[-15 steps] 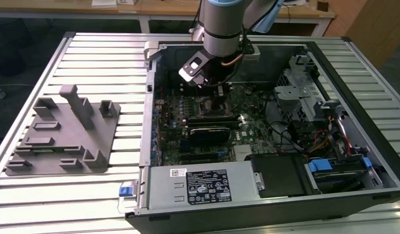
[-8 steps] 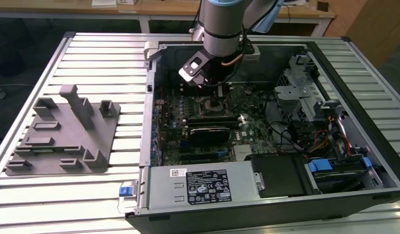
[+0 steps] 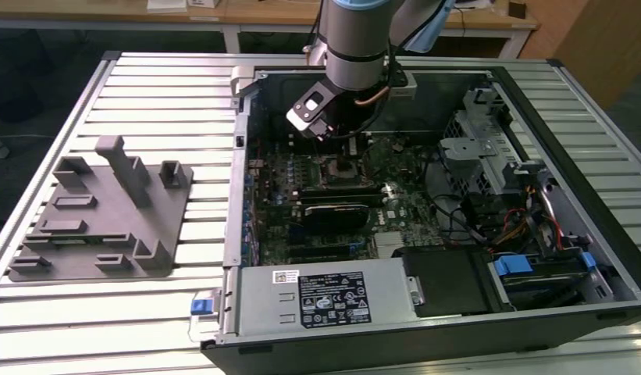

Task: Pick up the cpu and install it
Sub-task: 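Place the cpu into insertion slot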

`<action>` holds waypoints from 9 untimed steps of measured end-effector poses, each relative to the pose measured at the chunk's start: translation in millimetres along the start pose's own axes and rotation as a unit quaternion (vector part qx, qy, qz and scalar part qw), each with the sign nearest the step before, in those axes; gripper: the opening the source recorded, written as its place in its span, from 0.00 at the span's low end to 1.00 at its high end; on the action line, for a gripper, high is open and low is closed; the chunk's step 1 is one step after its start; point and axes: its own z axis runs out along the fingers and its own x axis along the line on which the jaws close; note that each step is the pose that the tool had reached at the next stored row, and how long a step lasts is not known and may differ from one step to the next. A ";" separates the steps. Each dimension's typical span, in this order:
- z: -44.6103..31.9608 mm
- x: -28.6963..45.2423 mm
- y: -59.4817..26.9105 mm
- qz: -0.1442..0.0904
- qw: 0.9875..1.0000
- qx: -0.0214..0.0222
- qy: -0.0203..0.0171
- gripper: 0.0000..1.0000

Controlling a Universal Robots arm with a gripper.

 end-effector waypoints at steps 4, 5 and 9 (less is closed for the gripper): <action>0.2 -2.0 0.0 0.000 1.000 0.000 0.003 0.11; 0.4 -2.4 0.0 0.000 1.000 0.000 0.004 0.11; 1.6 -3.8 -0.1 0.000 1.000 0.000 0.011 0.11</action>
